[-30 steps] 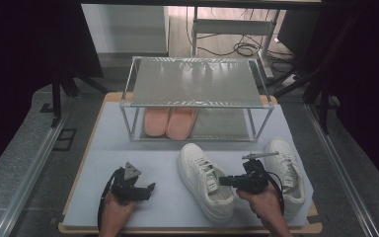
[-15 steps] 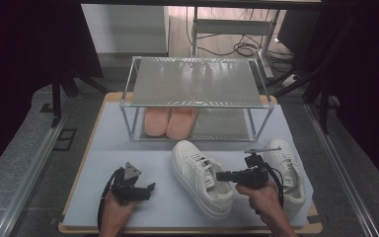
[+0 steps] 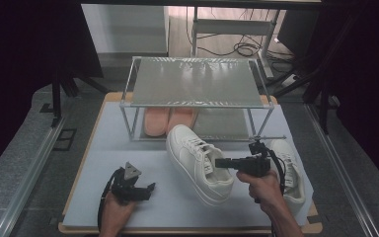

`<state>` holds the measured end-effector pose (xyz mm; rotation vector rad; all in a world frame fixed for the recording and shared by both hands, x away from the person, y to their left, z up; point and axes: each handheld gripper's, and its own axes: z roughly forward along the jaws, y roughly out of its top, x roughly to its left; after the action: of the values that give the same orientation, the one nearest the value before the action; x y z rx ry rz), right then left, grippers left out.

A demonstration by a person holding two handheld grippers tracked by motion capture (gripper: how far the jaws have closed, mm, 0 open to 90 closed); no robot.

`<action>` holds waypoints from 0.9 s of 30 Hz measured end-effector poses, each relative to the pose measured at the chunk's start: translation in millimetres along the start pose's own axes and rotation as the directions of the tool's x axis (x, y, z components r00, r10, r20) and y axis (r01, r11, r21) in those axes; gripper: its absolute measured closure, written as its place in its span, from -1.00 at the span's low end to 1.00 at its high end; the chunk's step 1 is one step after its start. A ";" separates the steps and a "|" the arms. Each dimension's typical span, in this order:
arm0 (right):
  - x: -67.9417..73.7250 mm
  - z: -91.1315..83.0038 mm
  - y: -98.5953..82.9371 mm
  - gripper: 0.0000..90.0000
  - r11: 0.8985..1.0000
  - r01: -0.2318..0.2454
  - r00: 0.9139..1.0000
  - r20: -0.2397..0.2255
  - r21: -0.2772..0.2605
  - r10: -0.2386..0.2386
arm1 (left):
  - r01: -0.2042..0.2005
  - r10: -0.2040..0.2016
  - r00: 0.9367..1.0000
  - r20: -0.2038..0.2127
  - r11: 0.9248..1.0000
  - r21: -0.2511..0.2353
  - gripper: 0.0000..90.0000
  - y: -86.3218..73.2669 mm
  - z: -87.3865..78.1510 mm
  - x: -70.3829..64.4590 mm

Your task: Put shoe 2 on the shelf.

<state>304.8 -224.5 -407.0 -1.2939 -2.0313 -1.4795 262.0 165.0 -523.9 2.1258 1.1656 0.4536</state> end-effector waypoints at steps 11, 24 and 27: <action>11.3 2.9 20.7 0.82 0.999 -0.019 0.996 -0.086 -0.031 0.016 | -0.003 0.003 1.000 0.000 1.000 0.002 -0.70 0.0 -0.2 -0.1; 24.1 7.8 39.6 0.82 0.997 -0.042 0.985 -0.172 -0.065 0.030 | -0.005 0.005 1.000 -0.002 1.000 0.002 -0.70 0.0 -0.3 -0.4; 27.7 10.5 44.5 0.82 0.996 -0.050 0.981 -0.189 -0.075 0.035 | -0.006 0.006 1.000 0.000 1.000 0.000 -0.70 -0.1 0.0 -0.4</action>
<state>328.2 -199.5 -365.9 -1.1707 -1.8323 -1.6122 261.7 164.6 -523.9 2.1294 1.1599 0.4568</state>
